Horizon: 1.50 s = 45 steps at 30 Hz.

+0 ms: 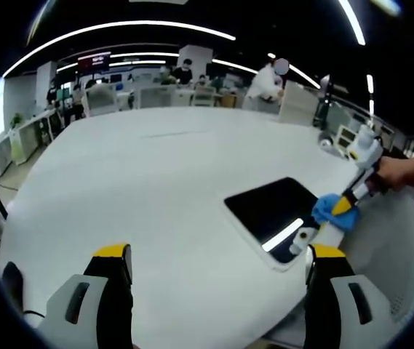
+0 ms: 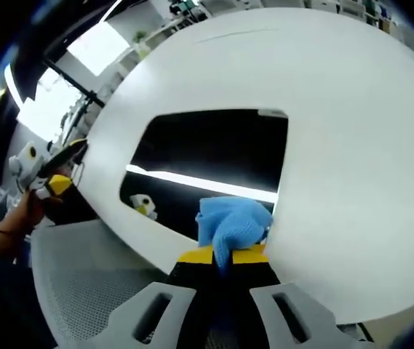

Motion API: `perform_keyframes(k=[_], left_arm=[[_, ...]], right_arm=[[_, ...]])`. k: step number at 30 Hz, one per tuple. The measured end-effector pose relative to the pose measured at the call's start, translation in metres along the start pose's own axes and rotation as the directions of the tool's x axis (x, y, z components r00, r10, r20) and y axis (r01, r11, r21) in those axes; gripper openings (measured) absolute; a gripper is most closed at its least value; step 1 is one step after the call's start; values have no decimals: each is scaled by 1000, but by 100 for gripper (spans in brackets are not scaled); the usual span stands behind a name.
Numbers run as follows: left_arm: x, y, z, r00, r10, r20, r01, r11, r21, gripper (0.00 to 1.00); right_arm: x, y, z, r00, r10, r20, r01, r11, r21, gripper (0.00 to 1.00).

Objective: Wipe the mirror surface with the cleaning cloth until all visible marks leave the cleaned area.

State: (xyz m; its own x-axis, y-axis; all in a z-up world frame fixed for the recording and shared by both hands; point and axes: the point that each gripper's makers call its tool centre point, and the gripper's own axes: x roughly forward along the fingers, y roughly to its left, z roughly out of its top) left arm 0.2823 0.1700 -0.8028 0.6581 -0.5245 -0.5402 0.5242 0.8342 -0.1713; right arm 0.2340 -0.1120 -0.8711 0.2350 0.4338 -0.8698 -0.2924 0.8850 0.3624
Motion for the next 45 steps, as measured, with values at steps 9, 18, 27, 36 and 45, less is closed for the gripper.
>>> perform_keyframes(k=[9,18,27,36,45], left_arm=[[1,-3,-1,1000,-8,12,8,1000,-4,100],[-4,3,5,998,13,57,-9,997,-72,100],[-6,7,6,998,27,58,-22,997,-72,100],[-6,6,1,999,20,45,-17,998,-65,100],[-9,10,4,998,31,46,-28,998,-64,100]], right_arm=[[1,-3,4,1000,-8,-2,8,1000,21,0],[2,-6,13,1000,-28,5,28,999,28,0],[5,-12,28,999,-49,16,49,999,13,0],[9,-19,43,998,-62,22,62,998,2,0],[12,-25,58,997,-74,30,75,997,-5,0]])
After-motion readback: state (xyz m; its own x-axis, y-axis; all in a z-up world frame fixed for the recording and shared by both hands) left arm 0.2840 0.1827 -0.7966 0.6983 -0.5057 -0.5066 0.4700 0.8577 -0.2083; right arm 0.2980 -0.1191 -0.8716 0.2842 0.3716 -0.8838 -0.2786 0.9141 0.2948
